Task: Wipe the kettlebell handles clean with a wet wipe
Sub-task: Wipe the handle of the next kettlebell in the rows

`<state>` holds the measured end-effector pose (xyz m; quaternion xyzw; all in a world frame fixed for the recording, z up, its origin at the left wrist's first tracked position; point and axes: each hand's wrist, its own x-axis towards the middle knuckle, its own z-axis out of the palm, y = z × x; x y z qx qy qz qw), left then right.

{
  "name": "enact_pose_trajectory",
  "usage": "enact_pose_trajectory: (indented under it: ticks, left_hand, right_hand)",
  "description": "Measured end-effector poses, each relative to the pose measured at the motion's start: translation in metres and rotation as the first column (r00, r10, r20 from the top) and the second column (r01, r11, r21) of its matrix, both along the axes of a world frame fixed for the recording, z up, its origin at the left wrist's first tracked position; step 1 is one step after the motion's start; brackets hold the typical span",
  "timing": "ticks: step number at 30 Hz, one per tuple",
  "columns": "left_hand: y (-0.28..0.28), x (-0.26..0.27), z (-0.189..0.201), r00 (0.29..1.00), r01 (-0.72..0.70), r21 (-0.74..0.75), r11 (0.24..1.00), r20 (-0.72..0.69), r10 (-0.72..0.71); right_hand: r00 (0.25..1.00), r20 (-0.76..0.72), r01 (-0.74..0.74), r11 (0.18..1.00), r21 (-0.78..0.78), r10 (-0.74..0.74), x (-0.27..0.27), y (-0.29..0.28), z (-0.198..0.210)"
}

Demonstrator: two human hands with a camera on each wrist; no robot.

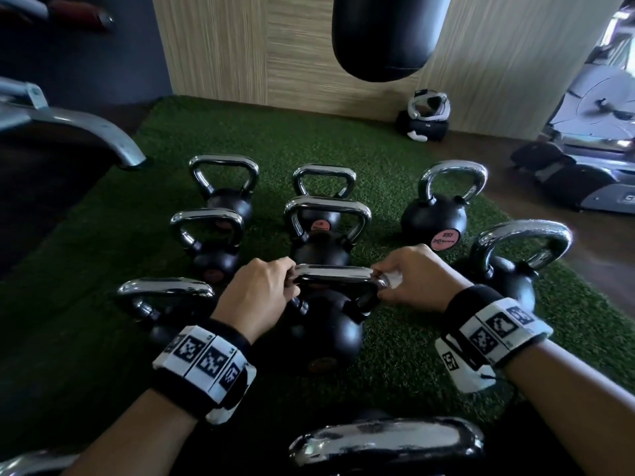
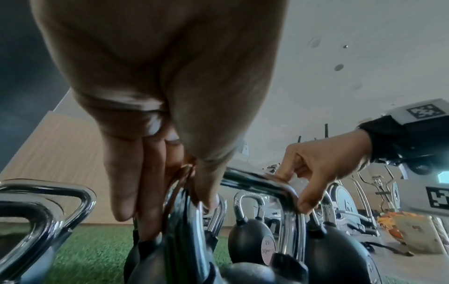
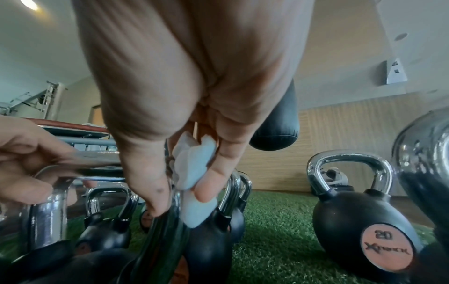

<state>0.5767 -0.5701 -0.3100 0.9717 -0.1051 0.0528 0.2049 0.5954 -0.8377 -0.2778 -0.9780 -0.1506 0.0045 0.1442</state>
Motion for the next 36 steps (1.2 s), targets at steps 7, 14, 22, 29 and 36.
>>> enact_pose_trajectory:
  ticks: [7,14,22,29,36]
  left_hand:
    - [0.016,-0.068,0.005,0.991,0.024,-0.152,0.988,-0.130,-0.044]
    - [0.036,-0.138,-0.024,0.842,0.018,-0.582,0.813,-0.429,-0.326]
    - [0.027,-0.184,-0.045,0.697,-0.161,-0.644,0.748,-0.611,-0.376]
    - [0.001,-0.205,-0.052,0.745,-0.086,-0.726,0.682,-0.501,-0.440]
    - [-0.025,-0.221,-0.065,0.876,-0.165,-0.642,0.749,-0.444,-0.188]
  right_hand:
    - [0.995,0.025,0.096,0.988,-0.117,-0.094,-0.054,-0.005,0.053]
    - [0.904,0.035,0.408,0.886,0.219,-0.425,-0.190,0.008,0.073]
    - [0.790,0.075,0.443,0.650,0.617,-0.609,-0.271,0.052,0.048]
    - [0.814,0.173,0.296,0.653,0.697,-0.554,-0.271,0.048,0.021]
    - [0.779,0.531,0.020,0.859,0.511,-0.334,-0.257,0.061,-0.010]
